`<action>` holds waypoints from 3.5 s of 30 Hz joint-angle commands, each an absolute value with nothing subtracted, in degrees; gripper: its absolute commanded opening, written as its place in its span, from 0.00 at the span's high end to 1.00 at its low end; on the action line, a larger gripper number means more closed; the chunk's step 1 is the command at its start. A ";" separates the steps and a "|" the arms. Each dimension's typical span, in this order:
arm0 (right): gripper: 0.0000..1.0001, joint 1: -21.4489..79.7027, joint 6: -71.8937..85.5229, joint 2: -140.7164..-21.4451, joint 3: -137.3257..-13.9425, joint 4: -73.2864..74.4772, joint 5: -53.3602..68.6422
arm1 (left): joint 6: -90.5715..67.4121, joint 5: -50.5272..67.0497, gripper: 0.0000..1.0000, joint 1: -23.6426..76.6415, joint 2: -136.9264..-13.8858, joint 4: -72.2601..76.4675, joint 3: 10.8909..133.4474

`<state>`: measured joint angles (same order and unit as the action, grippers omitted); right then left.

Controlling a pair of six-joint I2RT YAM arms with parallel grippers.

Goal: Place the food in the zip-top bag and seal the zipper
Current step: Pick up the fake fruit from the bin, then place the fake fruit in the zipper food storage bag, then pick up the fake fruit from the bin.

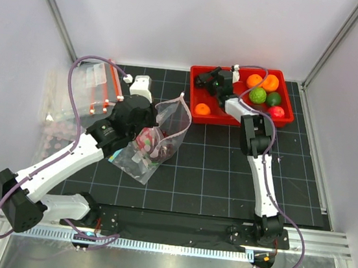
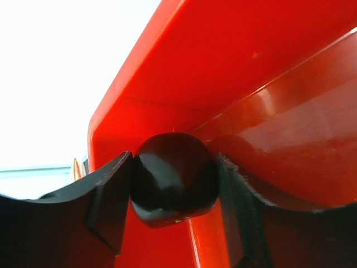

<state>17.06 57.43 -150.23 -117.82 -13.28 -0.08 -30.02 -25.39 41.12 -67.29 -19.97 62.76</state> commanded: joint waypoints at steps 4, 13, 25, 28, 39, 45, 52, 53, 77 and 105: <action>0.57 17.67 56.34 -143.81 -113.56 -15.03 0.70 | -30.67 -25.75 1.00 41.05 -65.57 -18.54 62.49; 0.70 17.49 51.51 -132.03 -104.78 -15.91 0.35 | -30.50 -25.93 1.00 41.13 -65.30 -18.63 62.40; 0.78 17.49 43.07 -100.59 -84.48 -10.81 2.90 | -30.67 -24.08 1.00 41.13 -65.48 -18.98 62.84; 0.80 19.68 40.27 -91.98 -78.33 -8.45 3.25 | -30.85 -23.12 1.00 41.05 -65.48 -18.90 62.75; 0.80 36.90 29.98 -69.61 -66.54 -3.60 -4.74 | -30.76 -23.12 1.00 41.05 -66.27 -19.42 63.28; 0.80 42.62 26.55 -71.01 -64.60 -3.08 -9.93 | -31.03 -22.59 1.00 41.13 -65.57 -19.25 62.93; 0.79 46.23 23.38 -76.19 -64.51 -4.13 -12.92 | -31.03 -21.89 1.00 41.13 -64.95 -17.67 61.88; 0.78 46.23 23.12 -76.72 -64.69 -4.04 -13.27 | -30.94 -21.71 1.00 41.13 -64.69 -17.49 61.79; 0.12 31.23 30.57 -70.75 -63.72 6.23 -22.16 | -30.59 -22.94 1.00 41.04 -63.90 -16.79 60.82; 0.00 8.26 21.97 -107.40 -84.99 19.16 -31.64 | -30.94 -20.83 1.00 41.04 -64.51 -16.44 61.08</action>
<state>7.84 22.33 -107.70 -83.85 17.17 -28.62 -30.11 -21.34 41.12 -65.25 -19.49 60.69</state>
